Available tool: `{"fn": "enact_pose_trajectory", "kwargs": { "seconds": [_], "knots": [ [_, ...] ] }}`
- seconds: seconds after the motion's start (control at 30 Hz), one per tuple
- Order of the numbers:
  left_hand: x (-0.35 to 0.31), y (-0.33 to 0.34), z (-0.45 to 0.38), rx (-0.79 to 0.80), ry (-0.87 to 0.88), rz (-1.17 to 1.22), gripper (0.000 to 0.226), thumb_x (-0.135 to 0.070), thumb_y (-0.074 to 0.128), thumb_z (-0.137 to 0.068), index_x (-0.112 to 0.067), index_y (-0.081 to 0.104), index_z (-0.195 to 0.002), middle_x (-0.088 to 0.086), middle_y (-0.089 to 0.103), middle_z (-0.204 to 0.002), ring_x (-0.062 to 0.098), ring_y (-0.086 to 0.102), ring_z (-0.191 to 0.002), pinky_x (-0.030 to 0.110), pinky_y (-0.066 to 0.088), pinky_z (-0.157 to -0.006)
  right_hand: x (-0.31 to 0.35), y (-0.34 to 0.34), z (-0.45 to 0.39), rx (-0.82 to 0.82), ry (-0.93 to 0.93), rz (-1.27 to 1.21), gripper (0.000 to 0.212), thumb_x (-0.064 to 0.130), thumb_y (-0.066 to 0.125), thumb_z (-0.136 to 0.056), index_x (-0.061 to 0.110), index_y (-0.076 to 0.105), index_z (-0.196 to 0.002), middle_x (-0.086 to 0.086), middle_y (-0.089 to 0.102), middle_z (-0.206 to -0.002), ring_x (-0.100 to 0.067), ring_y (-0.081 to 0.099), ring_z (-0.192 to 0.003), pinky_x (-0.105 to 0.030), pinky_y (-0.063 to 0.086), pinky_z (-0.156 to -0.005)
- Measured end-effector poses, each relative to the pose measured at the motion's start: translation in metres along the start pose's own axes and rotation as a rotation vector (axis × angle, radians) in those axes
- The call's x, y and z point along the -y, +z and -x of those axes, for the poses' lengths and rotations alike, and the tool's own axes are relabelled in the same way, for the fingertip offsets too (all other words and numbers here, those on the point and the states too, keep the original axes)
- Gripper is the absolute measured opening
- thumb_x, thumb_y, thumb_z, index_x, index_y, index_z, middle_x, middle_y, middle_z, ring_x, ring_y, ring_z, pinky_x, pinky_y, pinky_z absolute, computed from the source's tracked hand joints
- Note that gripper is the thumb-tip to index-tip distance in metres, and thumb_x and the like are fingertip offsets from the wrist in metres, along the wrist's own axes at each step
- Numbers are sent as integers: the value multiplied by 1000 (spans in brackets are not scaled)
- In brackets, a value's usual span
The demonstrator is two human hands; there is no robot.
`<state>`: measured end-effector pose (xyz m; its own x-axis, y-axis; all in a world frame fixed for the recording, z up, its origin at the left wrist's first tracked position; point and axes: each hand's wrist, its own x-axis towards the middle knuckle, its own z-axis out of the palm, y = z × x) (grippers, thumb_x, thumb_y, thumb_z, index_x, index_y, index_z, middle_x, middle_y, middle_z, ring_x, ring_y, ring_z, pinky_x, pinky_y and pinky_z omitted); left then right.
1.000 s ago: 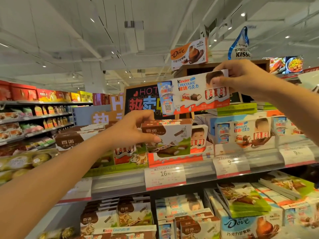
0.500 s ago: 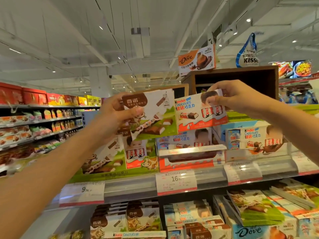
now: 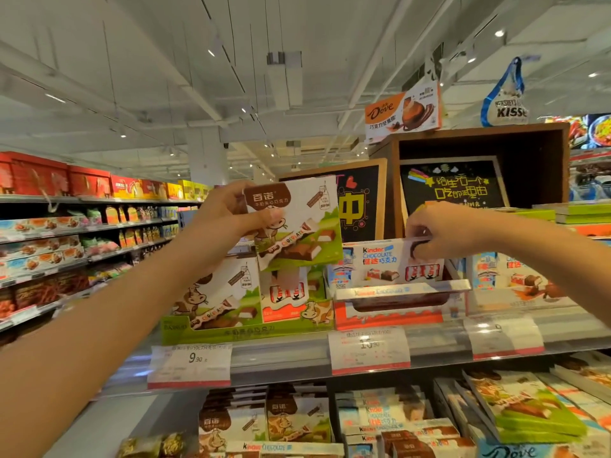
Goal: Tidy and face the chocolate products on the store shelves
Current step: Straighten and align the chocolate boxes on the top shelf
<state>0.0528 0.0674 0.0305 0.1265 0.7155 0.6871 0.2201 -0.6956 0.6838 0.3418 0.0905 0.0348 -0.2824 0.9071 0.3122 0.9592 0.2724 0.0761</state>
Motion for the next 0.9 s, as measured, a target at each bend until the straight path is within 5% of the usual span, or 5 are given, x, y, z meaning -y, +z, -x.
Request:
{"fn": "enact_pose_trajectory", "kwargs": {
  "seconds": [0.1, 0.23, 0.47, 0.6, 0.9],
  "knots": [
    [4, 0, -6, 5, -35, -19, 26, -12, 73, -69, -19, 62, -91, 0, 69, -86, 16, 68, -83, 28, 55, -73, 13, 0, -2, -23, -87, -27, 42, 26, 64, -85, 21, 50, -124, 1, 55, -122, -15, 53, -106, -26, 45, -88],
    [8, 2, -10, 97, -31, -101, 30, -8, 70, -76, -15, 62, -105, 1, 71, -87, 9, 70, -76, 18, 53, -62, 50, -12, -2, -49, -299, -790, 86, 39, 69, -72, 28, 25, -145, 7, 42, -140, -12, 43, -127, -28, 36, -100],
    [11, -13, -9, 259, -29, -521, 36, -31, 71, -77, -23, 56, -109, -7, 66, -97, 5, 66, -82, 17, 52, -69, 88, -5, -30, -237, -410, -789, 36, 11, 64, -86, 15, 59, -121, 3, 61, -107, -6, 58, -96, -21, 49, -81],
    [15, -33, 7, 343, -37, -704, 62, -50, 75, -59, -21, 55, -109, -11, 59, -106, 1, 56, -97, 21, 47, -86, 90, 1, -30, -270, -371, -808, 33, 12, 62, -88, 14, 59, -120, 4, 58, -112, -10, 55, -101, -16, 46, -79],
    [9, -61, 17, 468, -122, -758, 43, -37, 80, -68, -27, 52, -99, -14, 56, -103, -5, 61, -80, 9, 46, -59, 91, -6, -30, -118, -453, -876, 25, 12, 61, -88, 20, 60, -112, -1, 62, -112, -12, 60, -102, -28, 50, -88]
  ]
}}
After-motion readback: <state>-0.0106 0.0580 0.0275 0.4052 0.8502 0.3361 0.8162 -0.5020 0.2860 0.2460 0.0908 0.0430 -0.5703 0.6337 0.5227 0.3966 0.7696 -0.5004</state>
